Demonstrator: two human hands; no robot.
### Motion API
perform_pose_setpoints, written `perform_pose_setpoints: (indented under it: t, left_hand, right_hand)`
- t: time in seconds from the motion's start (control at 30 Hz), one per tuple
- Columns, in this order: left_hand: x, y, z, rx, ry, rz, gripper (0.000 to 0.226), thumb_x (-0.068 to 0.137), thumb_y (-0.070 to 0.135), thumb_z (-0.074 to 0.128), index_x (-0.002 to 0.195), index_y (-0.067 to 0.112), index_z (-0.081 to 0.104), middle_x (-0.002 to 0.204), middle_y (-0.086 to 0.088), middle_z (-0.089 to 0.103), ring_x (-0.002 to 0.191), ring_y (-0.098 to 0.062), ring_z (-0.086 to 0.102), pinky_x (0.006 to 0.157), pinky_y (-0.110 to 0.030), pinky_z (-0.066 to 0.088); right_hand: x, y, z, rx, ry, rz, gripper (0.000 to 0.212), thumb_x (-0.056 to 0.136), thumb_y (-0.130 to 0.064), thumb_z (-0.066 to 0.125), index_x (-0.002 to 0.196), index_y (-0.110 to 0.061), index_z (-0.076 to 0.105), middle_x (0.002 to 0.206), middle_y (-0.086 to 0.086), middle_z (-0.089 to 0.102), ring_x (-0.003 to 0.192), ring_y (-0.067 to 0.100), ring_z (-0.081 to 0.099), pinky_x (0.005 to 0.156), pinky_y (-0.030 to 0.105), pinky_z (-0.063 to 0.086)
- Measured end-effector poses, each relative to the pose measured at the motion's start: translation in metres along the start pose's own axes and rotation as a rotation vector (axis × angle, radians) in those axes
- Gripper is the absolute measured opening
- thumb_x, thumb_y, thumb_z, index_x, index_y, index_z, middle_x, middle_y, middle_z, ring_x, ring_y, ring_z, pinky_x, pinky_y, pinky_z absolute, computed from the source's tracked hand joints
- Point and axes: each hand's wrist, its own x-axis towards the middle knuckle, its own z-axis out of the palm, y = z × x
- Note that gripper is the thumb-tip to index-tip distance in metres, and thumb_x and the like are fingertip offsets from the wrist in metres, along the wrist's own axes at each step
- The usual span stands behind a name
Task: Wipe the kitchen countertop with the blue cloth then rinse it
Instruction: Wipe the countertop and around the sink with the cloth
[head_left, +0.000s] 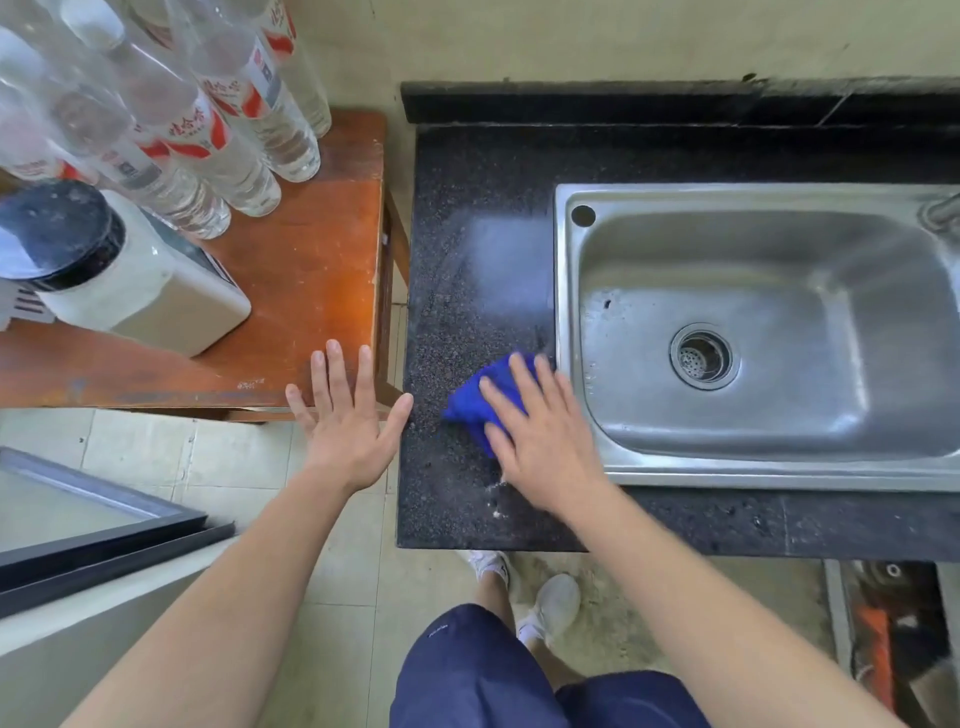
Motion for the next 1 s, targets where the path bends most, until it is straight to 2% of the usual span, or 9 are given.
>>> perform_pose_setpoints:
  t: [0.1,0.27,0.33,0.47,0.57,0.63,0.77,0.87,1.0]
  left_hand:
    - [-0.001,-0.001,0.0,0.022,-0.002,0.004,0.084,0.088,0.076,0.01,0.154,0.032,-0.02,0.158,0.001,-0.035,0.143,-0.017,-0.037,0.115,-0.059,-0.018]
    - [0.0,0.001,-0.002,0.021,-0.016,0.008,0.085,0.091,0.074,0.018,0.153,0.032,-0.023,0.157,-0.001,-0.038,0.142,-0.018,-0.039,0.114,-0.058,-0.021]
    - [0.0,0.001,-0.002,0.024,-0.023,0.017,0.084,0.092,0.073,0.018,0.152,0.032,-0.023,0.157,-0.001,-0.038,0.142,-0.019,-0.04,0.113,-0.058,-0.021]
    - [0.001,0.0,-0.003,0.022,-0.042,0.019,0.082,0.093,0.07,0.017,0.153,0.03,-0.022,0.157,-0.002,-0.037,0.142,-0.02,-0.039,0.113,-0.059,-0.02]
    - [0.001,-0.001,-0.003,0.018,-0.061,0.017,0.08,0.096,0.067,0.019,0.154,0.029,-0.021,0.157,-0.003,-0.037,0.143,-0.022,-0.037,0.114,-0.06,-0.019]
    - [0.001,-0.001,-0.004,0.011,-0.067,0.019,0.08,0.096,0.066,0.02,0.154,0.029,-0.021,0.157,-0.002,-0.038,0.143,-0.021,-0.038,0.114,-0.06,-0.019]
    - [0.0,-0.001,-0.005,0.002,-0.059,0.033,0.08,0.096,0.067,0.021,0.154,0.03,-0.021,0.157,-0.002,-0.037,0.143,-0.02,-0.038,0.114,-0.06,-0.019]
    - [0.0,-0.002,-0.004,-0.005,-0.054,0.041,0.081,0.096,0.067,0.022,0.153,0.03,-0.021,0.158,-0.002,-0.037,0.142,-0.02,-0.038,0.113,-0.061,-0.019]
    - [0.001,-0.004,-0.004,0.017,-0.071,0.054,0.082,0.095,0.069,0.018,0.151,0.031,-0.027,0.154,0.0,-0.042,0.14,-0.02,-0.042,0.112,-0.06,-0.021]
  right_hand:
    - [0.07,0.022,-0.032,-0.013,0.002,0.154,0.06,0.099,-0.049,0.03,0.155,-0.028,0.031,0.163,0.017,0.019,0.15,0.04,0.014,0.123,0.05,0.009]
    - [0.141,0.026,-0.056,0.037,0.02,0.253,0.062,0.103,-0.047,0.028,0.159,-0.024,0.015,0.166,0.018,0.002,0.152,0.04,-0.003,0.123,0.048,0.002]
    - [0.125,0.015,-0.042,0.093,0.061,0.257,0.061,0.103,-0.047,0.03,0.159,-0.024,0.017,0.166,0.017,0.0,0.152,0.038,-0.002,0.124,0.047,0.003]
    - [0.04,-0.005,-0.006,0.11,0.107,0.15,0.063,0.1,-0.052,0.035,0.157,-0.027,0.026,0.166,0.015,0.006,0.152,0.037,0.003,0.124,0.049,0.007]
    - [-0.026,-0.016,0.015,0.117,0.04,0.07,0.064,0.099,-0.053,0.038,0.156,-0.028,0.028,0.167,0.012,0.006,0.153,0.035,0.002,0.124,0.051,0.008]
    - [-0.04,-0.014,0.019,0.089,0.009,0.008,0.063,0.098,-0.053,0.039,0.155,-0.028,0.032,0.166,0.013,0.009,0.153,0.036,0.004,0.123,0.052,0.01]
    - [0.017,-0.006,-0.001,0.01,0.054,-0.012,0.061,0.099,-0.052,0.036,0.154,-0.029,0.033,0.165,0.015,0.015,0.152,0.038,0.009,0.123,0.052,0.009]
    - [0.091,-0.005,-0.023,0.021,0.033,0.074,0.062,0.099,-0.054,0.032,0.157,-0.032,0.022,0.167,0.014,0.005,0.152,0.038,-0.001,0.124,0.05,0.003]
    - [0.175,-0.023,-0.048,0.036,-0.003,0.086,0.063,0.1,-0.053,0.028,0.158,-0.033,0.015,0.166,0.016,-0.003,0.151,0.041,-0.009,0.123,0.052,0.002]
